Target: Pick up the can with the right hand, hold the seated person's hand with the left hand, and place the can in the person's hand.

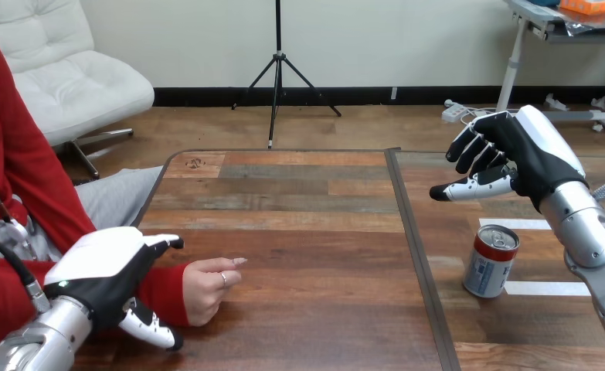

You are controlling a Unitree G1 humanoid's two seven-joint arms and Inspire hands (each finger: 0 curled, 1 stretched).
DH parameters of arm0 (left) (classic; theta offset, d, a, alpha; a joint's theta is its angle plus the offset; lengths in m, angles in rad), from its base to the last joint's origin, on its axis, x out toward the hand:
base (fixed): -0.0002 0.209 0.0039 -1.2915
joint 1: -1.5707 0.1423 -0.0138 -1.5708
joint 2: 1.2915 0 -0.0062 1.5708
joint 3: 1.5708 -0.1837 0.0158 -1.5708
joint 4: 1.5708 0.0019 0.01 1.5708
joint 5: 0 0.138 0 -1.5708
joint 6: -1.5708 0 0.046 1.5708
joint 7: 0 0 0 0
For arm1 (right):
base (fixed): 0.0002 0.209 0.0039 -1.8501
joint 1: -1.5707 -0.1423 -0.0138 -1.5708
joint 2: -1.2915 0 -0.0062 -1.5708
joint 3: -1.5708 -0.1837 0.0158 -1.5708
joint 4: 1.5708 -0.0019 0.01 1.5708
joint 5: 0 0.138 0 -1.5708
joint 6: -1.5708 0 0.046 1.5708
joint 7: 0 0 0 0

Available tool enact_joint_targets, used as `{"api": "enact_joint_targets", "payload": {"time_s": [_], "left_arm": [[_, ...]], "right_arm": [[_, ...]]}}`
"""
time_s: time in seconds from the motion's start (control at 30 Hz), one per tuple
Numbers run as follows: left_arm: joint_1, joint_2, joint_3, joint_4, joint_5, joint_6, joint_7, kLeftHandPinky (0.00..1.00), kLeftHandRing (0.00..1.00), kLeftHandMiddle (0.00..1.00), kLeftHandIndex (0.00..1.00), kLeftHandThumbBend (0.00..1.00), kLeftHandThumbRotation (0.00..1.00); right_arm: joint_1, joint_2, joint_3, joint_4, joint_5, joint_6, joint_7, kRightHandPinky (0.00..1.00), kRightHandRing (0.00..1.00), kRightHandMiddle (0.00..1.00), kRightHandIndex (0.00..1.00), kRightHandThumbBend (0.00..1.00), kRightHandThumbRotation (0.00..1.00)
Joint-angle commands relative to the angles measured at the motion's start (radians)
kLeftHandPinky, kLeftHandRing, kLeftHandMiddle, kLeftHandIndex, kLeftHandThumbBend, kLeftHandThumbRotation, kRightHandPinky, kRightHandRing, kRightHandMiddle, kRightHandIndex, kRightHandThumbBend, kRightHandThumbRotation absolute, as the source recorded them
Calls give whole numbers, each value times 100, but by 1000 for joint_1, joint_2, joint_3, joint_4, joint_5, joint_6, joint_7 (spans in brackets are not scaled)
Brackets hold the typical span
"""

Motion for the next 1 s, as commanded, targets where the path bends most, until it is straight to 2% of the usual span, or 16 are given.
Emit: {"api": "enact_joint_targets", "payload": {"time_s": [0.0,0.03,0.1,0.17,0.23,0.33,0.47,0.67,0.77,0.97], "left_arm": [[-45,-8,22,24,-18,-74,161,82,86,87,85,100,28],[-43,-11,24,32,-21,-87,187,79,84,86,84,99,33],[-38,-28,35,58,-38,-139,277,77,82,85,84,97,38],[-35,-44,47,77,-65,-179,332,75,81,84,83,94,44],[-34,-55,55,90,-91,-205,361,75,81,84,84,91,51],[-34,-86,75,117,-170,-263,401,75,81,85,84,87,58],[-36,-95,79,142,-190,-322,476,75,81,85,85,80,67],[-47,-105,86,184,-221,-411,555,75,82,86,86,75,80],[-50,-113,91,195,-251,-439,569,75,83,87,86,73,83],[-55,-128,99,216,-312,-511,585,76,85,87,87,79,89]], "right_arm": [[-39,-12,-24,-36,34,-39,12,40,42,45,45,85,0],[-38,-12,-24,-36,38,-42,14,41,43,46,46,85,0],[-38,-10,-28,-37,49,-41,24,42,44,48,48,84,0],[-38,-9,-29,-38,56,-38,29,43,46,49,50,85,0],[-37,-9,-30,-40,58,-36,31,44,48,52,54,85,0],[-36,-8,-31,-41,61,-36,34,47,52,55,58,86,0],[-36,-8,-29,-39,60,-31,33,51,57,61,64,86,2],[-35,-11,-18,-44,56,-17,33,58,66,68,71,84,17],[-34,-13,-13,-46,50,-11,27,61,68,71,73,83,25],[-32,-9,-17,-47,55,-8,29,66,73,75,76,82,40]]}}
